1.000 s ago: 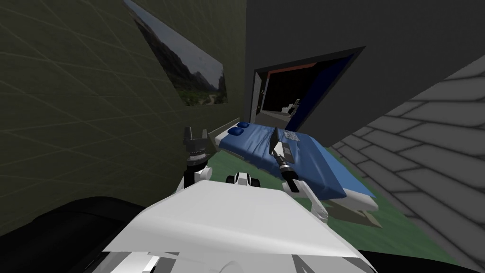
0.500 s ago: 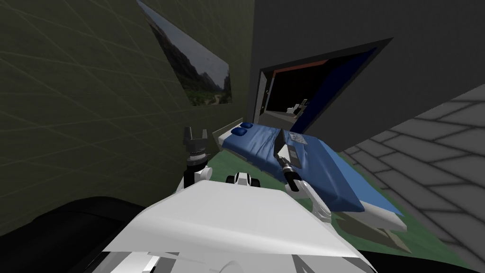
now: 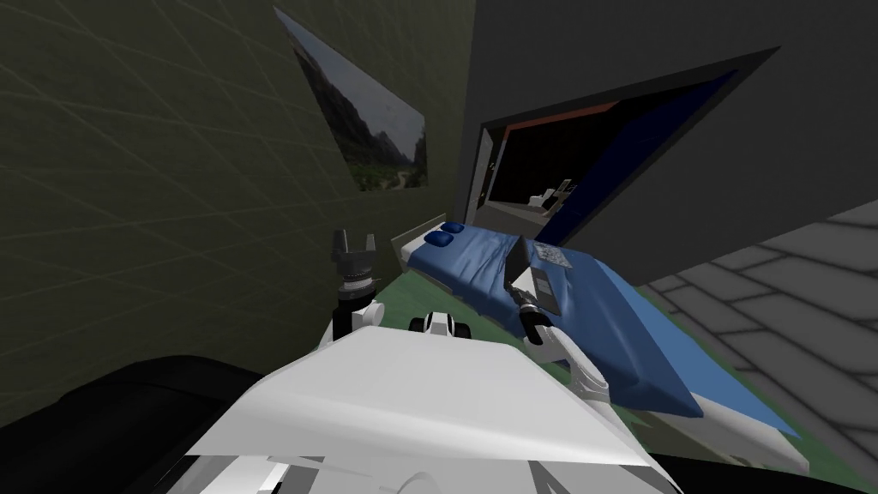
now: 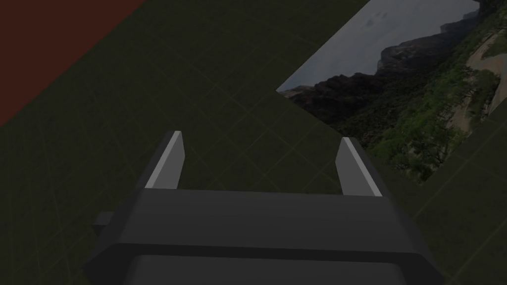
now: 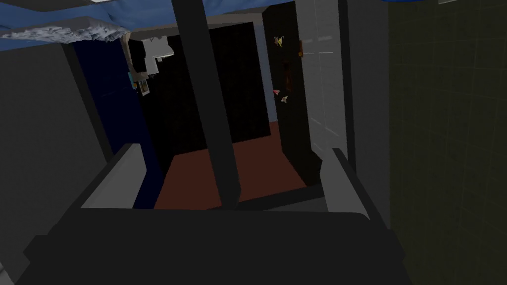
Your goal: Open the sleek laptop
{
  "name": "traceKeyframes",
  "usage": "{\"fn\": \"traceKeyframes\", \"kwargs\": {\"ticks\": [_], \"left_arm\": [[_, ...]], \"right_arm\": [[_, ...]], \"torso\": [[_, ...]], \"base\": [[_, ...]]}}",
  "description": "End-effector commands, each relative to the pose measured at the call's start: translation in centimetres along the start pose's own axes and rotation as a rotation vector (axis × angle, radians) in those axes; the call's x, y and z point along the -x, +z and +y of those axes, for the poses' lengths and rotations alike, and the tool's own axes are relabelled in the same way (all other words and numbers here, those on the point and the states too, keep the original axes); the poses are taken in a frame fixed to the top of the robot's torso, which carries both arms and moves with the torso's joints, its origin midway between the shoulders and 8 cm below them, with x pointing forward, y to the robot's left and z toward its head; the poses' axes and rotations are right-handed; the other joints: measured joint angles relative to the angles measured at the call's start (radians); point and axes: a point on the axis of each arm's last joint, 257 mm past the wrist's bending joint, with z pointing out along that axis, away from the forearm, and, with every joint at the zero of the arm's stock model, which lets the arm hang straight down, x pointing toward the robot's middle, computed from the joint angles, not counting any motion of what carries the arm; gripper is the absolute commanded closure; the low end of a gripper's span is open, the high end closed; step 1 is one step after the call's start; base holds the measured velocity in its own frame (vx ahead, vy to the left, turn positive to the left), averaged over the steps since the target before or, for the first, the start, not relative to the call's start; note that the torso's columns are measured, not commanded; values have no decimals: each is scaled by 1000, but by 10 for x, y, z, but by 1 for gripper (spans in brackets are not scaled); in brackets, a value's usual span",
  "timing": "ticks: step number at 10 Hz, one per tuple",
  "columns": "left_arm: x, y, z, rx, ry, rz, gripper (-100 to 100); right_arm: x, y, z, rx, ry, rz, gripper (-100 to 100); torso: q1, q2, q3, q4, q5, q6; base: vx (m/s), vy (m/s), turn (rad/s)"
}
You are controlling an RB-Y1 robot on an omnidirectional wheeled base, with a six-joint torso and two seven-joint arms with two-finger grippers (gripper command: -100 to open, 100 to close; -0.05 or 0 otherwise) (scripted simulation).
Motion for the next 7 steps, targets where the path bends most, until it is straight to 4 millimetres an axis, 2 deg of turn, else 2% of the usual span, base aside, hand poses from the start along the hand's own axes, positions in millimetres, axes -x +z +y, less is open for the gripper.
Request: {"fn": "traceKeyframes", "kwargs": {"ticks": [1, 2, 3, 4, 5, 6, 7], "left_arm": [[0, 0, 0, 0, 0, 0, 0], [0, 0, 0, 0, 0, 0, 0], [0, 0, 0, 0, 0, 0, 0], [0, 0, 0, 0, 0, 0, 0], [0, 0, 0, 0, 0, 0, 0], [0, 0, 0, 0, 0, 0, 0], [0, 0, 0, 0, 0, 0, 0]], "right_arm": [[1, 6, -43, -108, -125, 5, -100], [1, 5, -47, -124, -128, 4, -100], [5, 6, -66, -171, -186, 2, -100], [5, 6, -68, -178, -186, 2, -100], [10, 6, -86, -223, -241, -2, -100], [10, 6, -88, -230, -241, -2, -100], [16, 5, -107, -280, -295, -8, -100]], "torso": [[1, 0, 0, 0, 0, 0], [2, -1, 0, 0, 0, 0], [1, 0, 0, 0, 0, 0], [0, -1, 0, 0, 0, -1], [0, 0, 0, 0, 0, 0], [1, -1, 0, 0, 0, 0], [1, 0, 0, 0, 0, 0]], "base": [[34, 56, 181], [24, 43, 62], [28, 40, 118], [32, 25, 58], [39, 31, 122], [27, 26, 52], [20, 30, 93]]}}
